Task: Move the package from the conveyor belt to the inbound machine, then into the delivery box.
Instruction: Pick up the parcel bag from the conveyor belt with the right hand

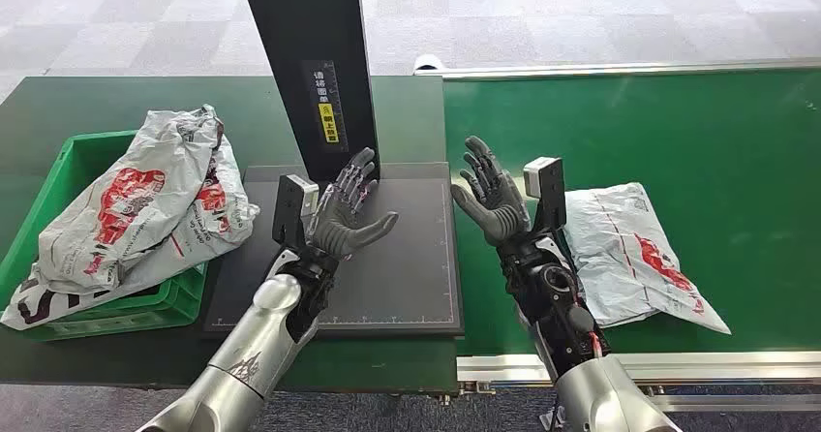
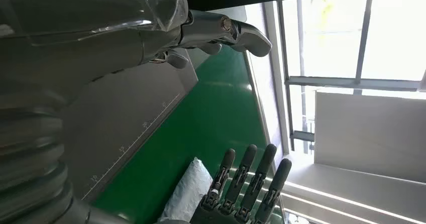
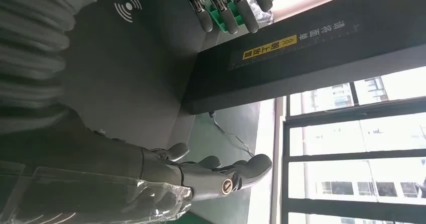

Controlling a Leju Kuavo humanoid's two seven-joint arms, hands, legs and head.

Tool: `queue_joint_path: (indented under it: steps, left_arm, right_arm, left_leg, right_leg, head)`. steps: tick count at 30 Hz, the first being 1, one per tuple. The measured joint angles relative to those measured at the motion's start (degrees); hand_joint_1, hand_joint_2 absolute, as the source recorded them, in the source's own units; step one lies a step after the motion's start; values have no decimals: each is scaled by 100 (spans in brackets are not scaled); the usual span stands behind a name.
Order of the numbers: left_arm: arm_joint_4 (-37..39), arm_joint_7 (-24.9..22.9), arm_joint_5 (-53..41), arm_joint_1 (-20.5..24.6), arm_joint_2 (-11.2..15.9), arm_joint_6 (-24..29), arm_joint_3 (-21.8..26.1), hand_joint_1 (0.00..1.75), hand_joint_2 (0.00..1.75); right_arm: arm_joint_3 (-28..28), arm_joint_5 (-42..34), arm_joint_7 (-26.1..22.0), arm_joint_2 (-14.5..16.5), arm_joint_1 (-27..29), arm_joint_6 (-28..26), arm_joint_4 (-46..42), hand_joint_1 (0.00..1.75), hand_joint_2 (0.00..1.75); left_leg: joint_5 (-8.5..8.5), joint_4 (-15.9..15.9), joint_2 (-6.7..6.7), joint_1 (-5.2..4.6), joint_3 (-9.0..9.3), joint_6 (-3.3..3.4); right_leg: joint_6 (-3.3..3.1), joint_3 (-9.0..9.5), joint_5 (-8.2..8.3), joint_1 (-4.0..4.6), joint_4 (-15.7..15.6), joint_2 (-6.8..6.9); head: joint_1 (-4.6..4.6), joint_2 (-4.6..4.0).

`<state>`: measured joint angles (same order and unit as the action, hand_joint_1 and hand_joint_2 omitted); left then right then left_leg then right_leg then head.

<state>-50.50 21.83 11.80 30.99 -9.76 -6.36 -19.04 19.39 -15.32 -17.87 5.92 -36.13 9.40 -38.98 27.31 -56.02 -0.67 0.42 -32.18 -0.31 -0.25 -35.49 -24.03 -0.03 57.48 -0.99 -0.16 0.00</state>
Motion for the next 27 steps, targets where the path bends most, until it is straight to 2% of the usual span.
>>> queue_joint_path:
  steps: [10, 13, 16, 18, 22, 27]
  left_arm:
    - [1, 83, -42, 88, -21, 45, -17, 0, 175]
    - [-13, 58, -81, 116, -8, 44, -17, 0, 175]
    - [-72, -3, -122, 124, 40, 62, -15, 0, 175]
    - [-115, -20, -127, 113, 88, 76, -4, 0, 175]
    - [-174, -22, -134, 76, 164, 92, 26, 0, 175]
    - [-192, -22, -136, 70, 192, 104, 27, 0, 175]
  right_arm:
    - [8, 153, -137, -2, -185, -255, 60, 0, 175]
    - [94, 664, -148, -66, -228, -762, 89, 0, 175]
    - [286, 1634, 67, -250, -291, -1501, 125, 0, 175]
    - [363, 2153, 207, -414, -328, -1778, 157, 0, 175]
    - [386, 2602, 280, -670, -363, -1838, 205, 0, 175]
    - [395, 2680, 281, -769, -364, -1838, 233, 0, 175]
  left_leg:
    - [0, 0, 0, 0, 0, 0]
    - [0, 0, 0, 0, 0, 0]
    - [0, 0, -1, -1, -1, 0]
    - [0, -1, -2, -1, -1, 0]
    - [0, -1, -4, -2, -4, 0]
    - [0, 0, -4, 0, -4, 0]
  right_leg:
    - [0, -1, 0, 0, 0, 0]
    - [0, -1, 0, 0, 0, 0]
    - [0, -1, 0, -1, 0, 0]
    - [0, -1, 0, -2, 0, 1]
    - [1, -1, 0, -3, 0, 3]
    - [0, -4, 0, -1, 0, 3]
  head:
    - [0, 0]
    - [0, -1]
    - [0, -1]
    - [0, 0]
    - [1, 0]
    - [-1, -1]
